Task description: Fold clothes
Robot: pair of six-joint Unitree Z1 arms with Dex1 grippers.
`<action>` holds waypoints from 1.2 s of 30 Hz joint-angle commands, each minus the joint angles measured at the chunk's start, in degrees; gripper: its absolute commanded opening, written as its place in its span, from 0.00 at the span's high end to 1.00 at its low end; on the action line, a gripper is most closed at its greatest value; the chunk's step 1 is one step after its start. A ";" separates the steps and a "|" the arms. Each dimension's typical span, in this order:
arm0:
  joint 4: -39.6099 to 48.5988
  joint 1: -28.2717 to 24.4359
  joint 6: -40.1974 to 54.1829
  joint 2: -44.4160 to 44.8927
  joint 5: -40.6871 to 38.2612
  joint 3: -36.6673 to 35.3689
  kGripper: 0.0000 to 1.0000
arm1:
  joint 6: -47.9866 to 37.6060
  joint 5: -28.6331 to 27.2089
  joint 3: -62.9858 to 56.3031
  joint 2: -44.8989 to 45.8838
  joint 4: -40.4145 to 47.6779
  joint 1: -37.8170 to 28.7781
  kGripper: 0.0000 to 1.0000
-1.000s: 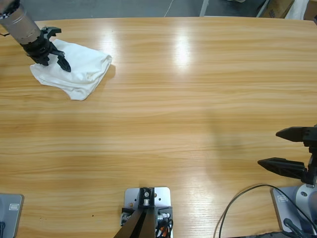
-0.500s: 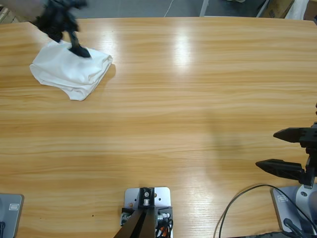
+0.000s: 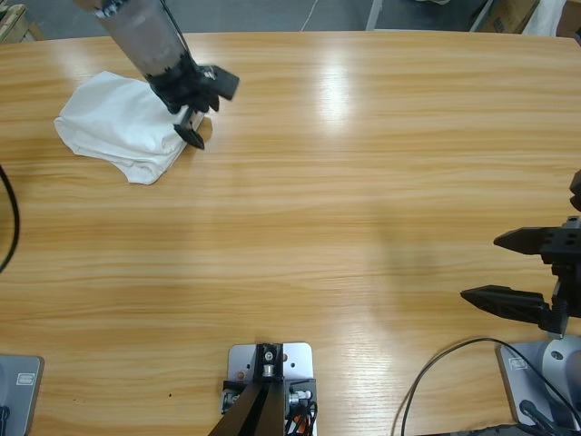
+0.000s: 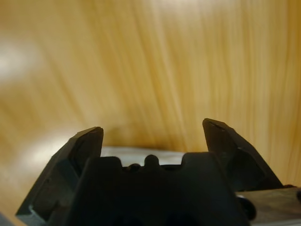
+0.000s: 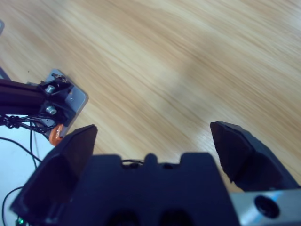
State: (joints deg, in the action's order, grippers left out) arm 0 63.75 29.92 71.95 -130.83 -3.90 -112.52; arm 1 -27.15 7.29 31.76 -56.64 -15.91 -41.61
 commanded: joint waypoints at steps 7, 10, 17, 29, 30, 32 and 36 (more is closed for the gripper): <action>-4.08 -5.63 0.56 -1.47 2.25 9.04 0.07 | 0.61 0.95 -1.79 -4.62 2.41 0.39 0.00; -5.68 -7.72 0.48 -1.80 4.27 11.06 0.05 | 0.61 1.14 -1.71 -4.53 2.37 0.39 0.00; -10.63 -15.72 0.13 -0.94 7.24 14.81 0.05 | 0.61 1.71 -1.62 -3.95 2.20 0.39 0.00; -11.46 -27.32 -9.63 1.54 2.92 15.37 0.15 | 0.61 2.02 -1.65 -4.97 2.28 0.39 0.00; -11.81 -28.32 -11.25 1.63 2.43 15.12 0.17 | 0.61 2.02 -1.74 -4.97 2.30 0.39 0.00; -12.71 -29.15 -13.02 1.47 1.44 14.83 0.17 | 0.59 2.02 -1.88 -4.88 2.37 0.39 0.00; -12.95 -28.83 -13.53 2.15 -0.16 14.21 0.17 | 0.36 2.04 -1.76 -4.09 2.25 0.39 0.00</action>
State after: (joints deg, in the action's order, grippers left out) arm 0 52.12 1.94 60.45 -129.38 -1.25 -98.86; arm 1 -27.15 8.25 31.68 -60.48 -13.66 -41.61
